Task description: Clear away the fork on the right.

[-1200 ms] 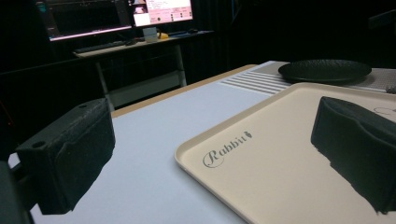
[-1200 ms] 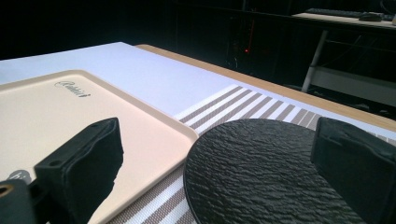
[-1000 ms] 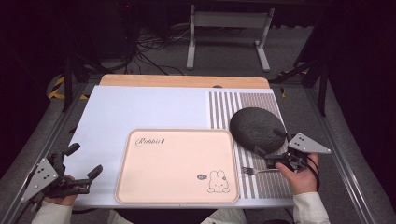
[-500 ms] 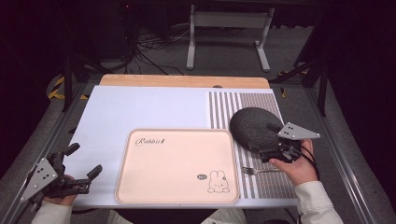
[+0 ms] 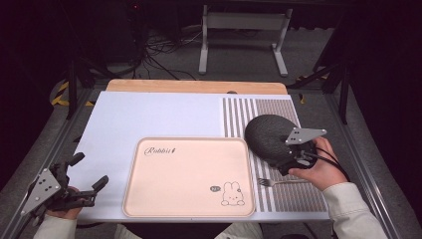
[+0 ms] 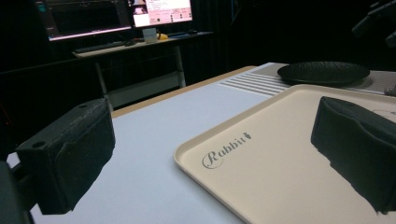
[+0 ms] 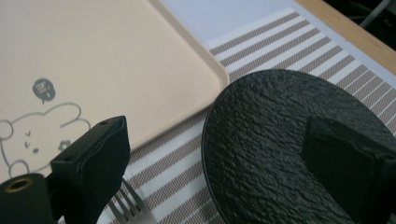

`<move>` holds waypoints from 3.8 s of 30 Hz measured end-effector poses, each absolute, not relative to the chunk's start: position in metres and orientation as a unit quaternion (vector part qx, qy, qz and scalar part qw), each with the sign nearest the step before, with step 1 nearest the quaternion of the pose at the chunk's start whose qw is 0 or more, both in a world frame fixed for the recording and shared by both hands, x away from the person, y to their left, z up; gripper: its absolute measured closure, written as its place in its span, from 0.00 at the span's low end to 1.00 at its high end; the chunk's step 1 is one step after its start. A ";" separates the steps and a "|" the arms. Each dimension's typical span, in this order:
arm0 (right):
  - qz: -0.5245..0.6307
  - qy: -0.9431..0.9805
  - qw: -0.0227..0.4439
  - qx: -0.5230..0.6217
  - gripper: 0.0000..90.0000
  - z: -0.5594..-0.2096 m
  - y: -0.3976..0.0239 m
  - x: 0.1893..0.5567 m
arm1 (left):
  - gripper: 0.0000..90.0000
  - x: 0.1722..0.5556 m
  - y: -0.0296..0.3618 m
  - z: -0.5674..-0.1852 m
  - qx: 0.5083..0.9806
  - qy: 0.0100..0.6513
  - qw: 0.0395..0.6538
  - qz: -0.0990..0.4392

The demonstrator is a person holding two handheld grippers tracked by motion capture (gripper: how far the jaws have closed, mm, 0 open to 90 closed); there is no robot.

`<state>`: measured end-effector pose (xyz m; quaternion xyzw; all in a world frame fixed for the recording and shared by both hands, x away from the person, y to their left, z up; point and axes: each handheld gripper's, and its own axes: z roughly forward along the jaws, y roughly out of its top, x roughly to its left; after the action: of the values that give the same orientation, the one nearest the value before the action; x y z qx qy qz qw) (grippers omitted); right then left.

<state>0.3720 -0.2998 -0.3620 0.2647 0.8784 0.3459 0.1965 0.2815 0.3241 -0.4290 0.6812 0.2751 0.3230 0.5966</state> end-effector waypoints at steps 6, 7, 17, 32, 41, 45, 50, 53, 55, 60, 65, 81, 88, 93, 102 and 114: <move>0.299 0.902 0.181 0.252 0.10 -0.361 -0.299 0.373 | 0.01 0.281 0.324 -0.429 0.682 0.274 0.596 0.323; 0.292 0.907 0.180 0.246 0.11 -0.362 -0.299 0.374 | 0.01 0.281 0.324 -0.429 0.682 0.274 0.596 0.323; 0.226 0.937 0.143 0.225 0.15 -0.366 -0.296 0.376 | 0.01 0.282 0.323 -0.429 0.681 0.275 0.598 0.322; 0.154 0.963 0.097 0.201 0.15 -0.378 -0.288 0.380 | 0.01 0.282 0.323 -0.429 0.681 0.273 0.598 0.322; 0.139 0.964 0.086 0.208 0.15 -0.381 -0.289 0.380 | 0.01 0.282 0.323 -0.429 0.681 0.273 0.598 0.322; 0.149 0.966 0.084 0.195 0.18 -0.383 -0.291 0.381 | 0.01 0.282 0.323 -0.429 0.682 0.273 0.598 0.321; 0.152 0.970 0.077 0.173 0.19 -0.389 -0.291 0.381 | 0.01 0.282 0.324 -0.429 0.683 0.274 0.596 0.321; 0.151 0.972 0.070 0.168 0.22 -0.393 -0.290 0.381 | 0.01 0.282 0.324 -0.429 0.684 0.274 0.596 0.320; 0.148 0.972 0.066 0.168 0.24 -0.395 -0.289 0.381 | 0.01 0.282 0.324 -0.429 0.684 0.274 0.596 0.320; 0.140 0.974 0.050 0.172 0.26 -0.401 -0.290 0.380 | 0.01 0.282 0.324 -0.429 0.685 0.274 0.595 0.319; 0.125 0.977 0.032 0.171 0.33 -0.408 -0.290 0.379 | 0.01 0.282 0.323 -0.429 0.684 0.274 0.596 0.320; 0.098 0.981 -0.002 0.168 0.40 -0.418 -0.289 0.376 | 0.01 0.282 0.323 -0.429 0.684 0.274 0.596 0.319; 0.071 0.987 0.000 0.146 0.58 -0.416 -0.287 0.376 | 0.01 0.282 0.323 -0.429 0.684 0.273 0.597 0.320; 0.029 0.995 0.007 0.100 0.77 -0.413 -0.285 0.378 | 0.01 0.282 0.323 -0.429 0.685 0.273 0.596 0.319; 0.003 0.998 0.014 0.054 0.92 -0.413 -0.282 0.380 | 0.01 0.282 0.323 -0.429 0.685 0.274 0.596 0.318; -0.004 0.999 0.009 0.033 0.96 -0.413 -0.280 0.378 | 0.01 0.282 0.323 -0.429 0.685 0.274 0.595 0.319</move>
<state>0.3782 -0.2799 -0.4135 0.0334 0.9994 -0.0040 0.0087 0.2817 0.3233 -0.4293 0.6846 0.2740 0.3187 0.5955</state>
